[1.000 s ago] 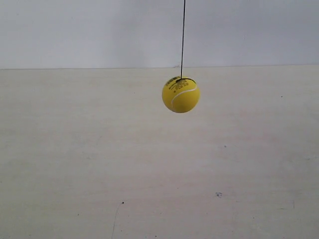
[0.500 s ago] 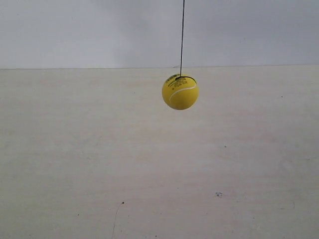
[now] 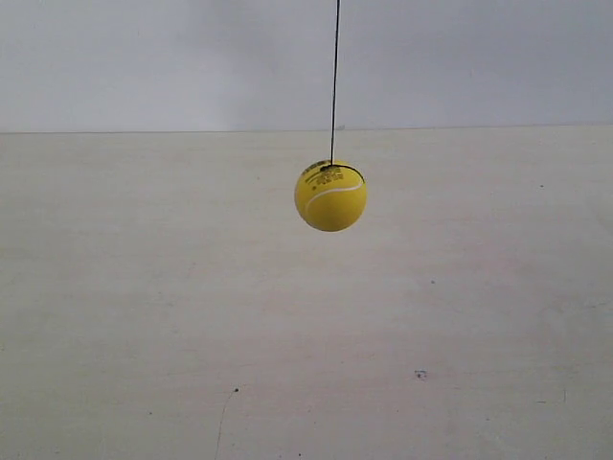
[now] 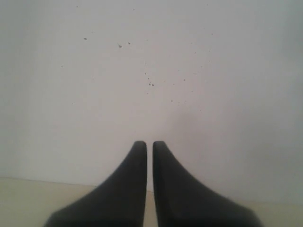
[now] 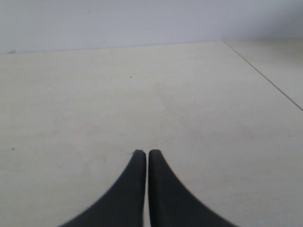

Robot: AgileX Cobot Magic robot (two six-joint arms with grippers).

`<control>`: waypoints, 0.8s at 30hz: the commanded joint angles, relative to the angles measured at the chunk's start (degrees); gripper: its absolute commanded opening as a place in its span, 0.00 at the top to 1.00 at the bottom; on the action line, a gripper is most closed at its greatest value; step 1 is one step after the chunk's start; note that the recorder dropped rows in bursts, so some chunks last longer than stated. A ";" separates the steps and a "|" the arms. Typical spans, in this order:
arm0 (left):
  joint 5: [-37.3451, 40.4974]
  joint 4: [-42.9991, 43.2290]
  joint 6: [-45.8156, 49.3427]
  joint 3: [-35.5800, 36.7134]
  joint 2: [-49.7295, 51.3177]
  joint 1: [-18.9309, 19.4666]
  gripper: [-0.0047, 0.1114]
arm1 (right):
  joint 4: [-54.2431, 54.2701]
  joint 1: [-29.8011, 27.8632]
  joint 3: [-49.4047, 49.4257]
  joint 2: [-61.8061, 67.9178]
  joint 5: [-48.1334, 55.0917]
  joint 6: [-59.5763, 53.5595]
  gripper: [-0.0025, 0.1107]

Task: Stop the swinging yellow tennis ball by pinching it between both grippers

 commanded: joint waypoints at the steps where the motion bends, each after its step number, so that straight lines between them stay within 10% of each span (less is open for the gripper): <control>1: 3.08 -15.83 16.56 0.24 -0.07 0.11 0.92 | -0.41 -0.29 -0.02 0.01 0.04 0.05 0.98; 8: 19.80 -58.00 71.20 0.24 -0.07 0.11 0.92 | -0.41 -0.29 -0.02 0.01 0.04 0.05 0.98; 13: 31.68 -54.35 71.18 0.24 -0.07 0.11 0.92 | -0.41 -0.29 -0.02 0.01 0.04 0.05 0.98; 24: 31.70 -37.77 54.60 0.24 -0.07 0.11 0.92 | -0.29 -0.29 -0.02 0.01 -0.23 0.05 0.98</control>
